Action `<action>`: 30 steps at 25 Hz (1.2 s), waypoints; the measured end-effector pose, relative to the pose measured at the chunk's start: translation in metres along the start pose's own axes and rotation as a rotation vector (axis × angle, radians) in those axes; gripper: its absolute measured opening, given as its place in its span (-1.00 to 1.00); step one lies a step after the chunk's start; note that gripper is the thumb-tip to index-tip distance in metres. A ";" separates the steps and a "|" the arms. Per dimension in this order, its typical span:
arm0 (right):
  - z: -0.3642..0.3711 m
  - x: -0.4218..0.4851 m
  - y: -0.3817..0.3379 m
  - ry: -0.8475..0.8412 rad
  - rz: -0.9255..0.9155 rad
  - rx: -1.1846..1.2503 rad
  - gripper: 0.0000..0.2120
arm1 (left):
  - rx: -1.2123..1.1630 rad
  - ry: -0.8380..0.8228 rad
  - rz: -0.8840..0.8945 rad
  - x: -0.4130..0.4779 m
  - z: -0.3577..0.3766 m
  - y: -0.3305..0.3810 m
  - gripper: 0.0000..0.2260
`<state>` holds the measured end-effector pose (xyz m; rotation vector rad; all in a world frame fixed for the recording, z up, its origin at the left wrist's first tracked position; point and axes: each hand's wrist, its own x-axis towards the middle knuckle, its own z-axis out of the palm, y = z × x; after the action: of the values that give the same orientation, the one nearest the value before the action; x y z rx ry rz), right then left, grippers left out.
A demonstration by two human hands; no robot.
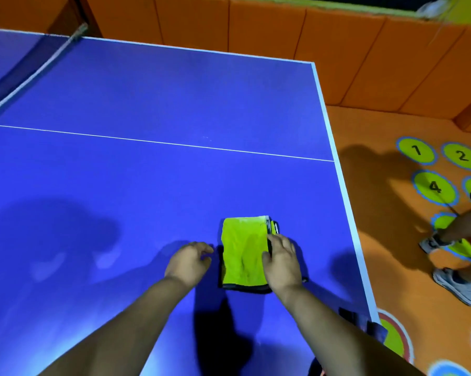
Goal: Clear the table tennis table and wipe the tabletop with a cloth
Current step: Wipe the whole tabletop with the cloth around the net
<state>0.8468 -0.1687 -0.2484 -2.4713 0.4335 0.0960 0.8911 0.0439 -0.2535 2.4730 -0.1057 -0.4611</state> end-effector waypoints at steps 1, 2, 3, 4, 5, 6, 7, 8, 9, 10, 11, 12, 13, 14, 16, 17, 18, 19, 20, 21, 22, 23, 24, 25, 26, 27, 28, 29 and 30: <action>0.009 0.003 -0.008 -0.067 -0.069 -0.097 -0.46 | 0.038 0.025 -0.002 0.008 -0.008 -0.010 -0.74; 0.020 0.007 -0.013 -0.123 -0.119 -0.232 -0.37 | 0.070 0.057 0.001 0.016 -0.017 -0.018 -0.73; 0.032 0.013 -0.016 -0.141 -0.142 -0.385 -0.29 | 0.091 0.093 0.009 0.024 -0.026 -0.028 -0.73; 0.044 0.019 -0.021 -0.126 -0.129 -0.510 -0.24 | 0.100 0.138 0.027 0.033 -0.035 -0.039 -0.73; 0.054 0.025 -0.026 -0.096 -0.088 -0.570 -0.23 | 0.101 0.181 0.049 0.043 -0.045 -0.052 -0.74; 0.064 0.031 -0.031 -0.097 -0.032 -0.579 -0.25 | 0.097 0.209 0.065 0.051 -0.055 -0.064 -0.75; 0.072 0.035 -0.035 -0.109 0.016 -0.582 -0.28 | 0.086 0.223 0.076 0.060 -0.065 -0.077 -0.76; 0.079 0.038 -0.038 -0.111 0.048 -0.594 -0.29 | 0.076 0.223 0.087 0.068 -0.074 -0.090 -0.77; 0.087 0.039 -0.040 -0.098 0.067 -0.608 -0.30 | 0.072 0.216 0.095 0.073 -0.081 -0.104 -0.77; 0.091 0.038 -0.044 -0.083 0.085 -0.617 -0.30 | 0.079 0.208 0.100 0.077 -0.087 -0.115 -0.76; 0.095 0.036 -0.049 -0.072 0.104 -0.619 -0.30 | 0.091 0.206 0.102 0.080 -0.093 -0.126 -0.75; 0.102 0.035 -0.059 -0.059 0.131 -0.616 -0.30 | 0.102 0.214 0.106 0.085 -0.102 -0.139 -0.74; 0.110 0.037 -0.072 -0.042 0.151 -0.605 -0.31 | 0.117 0.232 0.111 0.091 -0.113 -0.153 -0.71; 0.119 0.039 -0.087 -0.036 0.162 -0.595 -0.31 | 0.133 0.253 0.102 0.097 -0.125 -0.168 -0.69; 0.144 0.050 -0.121 -0.019 0.138 -0.585 -0.33 | 0.168 0.295 0.042 0.111 -0.151 -0.197 -0.61; 0.158 0.057 -0.139 -0.007 0.097 -0.590 -0.34 | 0.184 0.309 -0.002 0.117 -0.165 -0.211 -0.57; 0.173 0.067 -0.163 -0.012 0.048 -0.586 -0.34 | 0.193 0.325 -0.046 0.124 -0.182 -0.226 -0.54; 0.187 0.077 -0.186 -0.025 -0.005 -0.578 -0.35 | 0.200 0.346 -0.081 0.130 -0.197 -0.241 -0.51; 0.205 0.089 -0.216 -0.051 -0.061 -0.574 -0.35 | 0.205 0.372 -0.114 0.137 -0.215 -0.262 -0.51; 0.225 0.102 -0.244 -0.080 -0.113 -0.579 -0.36 | 0.210 0.394 -0.139 0.144 -0.233 -0.281 -0.50; 0.243 0.114 -0.272 -0.102 -0.156 -0.583 -0.37 | 0.215 0.410 -0.155 0.152 -0.249 -0.300 -0.50; 0.260 0.126 -0.301 -0.123 -0.207 -0.588 -0.38 | 0.220 0.426 -0.170 0.161 -0.265 -0.317 -0.49; 0.277 0.137 -0.332 -0.133 -0.264 -0.596 -0.38 | 0.224 0.438 -0.195 0.170 -0.279 -0.334 -0.48; 0.295 0.150 -0.362 -0.148 -0.331 -0.598 -0.38 | 0.215 0.451 -0.225 0.181 -0.291 -0.350 -0.46; 0.312 0.164 -0.389 -0.168 -0.398 -0.596 -0.39 | 0.179 0.455 -0.260 0.191 -0.300 -0.362 -0.45; 0.327 0.179 -0.413 -0.200 -0.438 -0.582 -0.39 | 0.101 0.447 -0.310 0.200 -0.308 -0.369 -0.44; 0.341 0.196 -0.439 -0.222 -0.456 -0.562 -0.39 | 0.005 0.434 -0.369 0.211 -0.314 -0.376 -0.44; 0.355 0.215 -0.462 -0.221 -0.479 -0.560 -0.40 | -0.078 0.418 -0.427 0.220 -0.318 -0.381 -0.43; 0.367 0.236 -0.483 -0.217 -0.503 -0.568 -0.41 | -0.119 0.403 -0.478 0.229 -0.319 -0.384 -0.43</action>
<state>1.2413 0.3461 -0.3096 -2.9962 -0.3661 0.3101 1.2050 0.4914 -0.3085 2.4098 0.6668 -0.1440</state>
